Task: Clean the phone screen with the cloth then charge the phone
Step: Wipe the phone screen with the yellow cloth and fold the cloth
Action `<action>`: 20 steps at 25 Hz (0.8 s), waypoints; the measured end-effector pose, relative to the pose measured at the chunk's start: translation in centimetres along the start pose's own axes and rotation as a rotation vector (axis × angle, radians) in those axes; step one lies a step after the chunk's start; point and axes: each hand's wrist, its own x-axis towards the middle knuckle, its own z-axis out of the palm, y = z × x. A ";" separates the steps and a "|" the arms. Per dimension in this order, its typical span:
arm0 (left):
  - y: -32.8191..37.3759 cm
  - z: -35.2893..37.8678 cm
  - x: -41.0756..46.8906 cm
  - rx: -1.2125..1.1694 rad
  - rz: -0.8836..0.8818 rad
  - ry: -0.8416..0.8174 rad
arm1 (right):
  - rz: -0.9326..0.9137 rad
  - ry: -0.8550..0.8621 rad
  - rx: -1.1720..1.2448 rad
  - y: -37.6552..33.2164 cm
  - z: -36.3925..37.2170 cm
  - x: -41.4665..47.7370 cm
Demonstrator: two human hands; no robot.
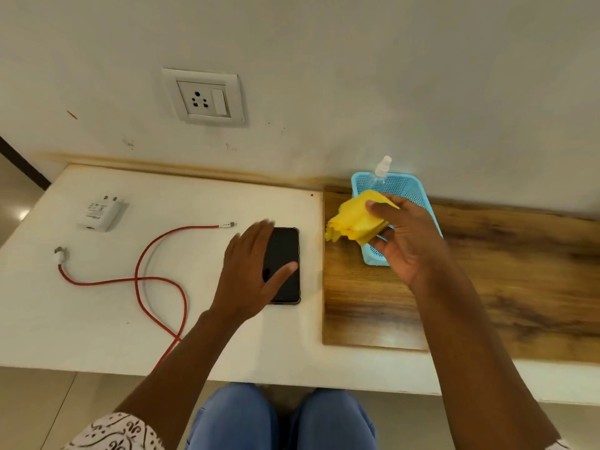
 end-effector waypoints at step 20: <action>7.0 -8.5 6.5 -0.400 0.005 0.080 | -0.046 -0.576 -0.474 -0.7 1.9 -0.3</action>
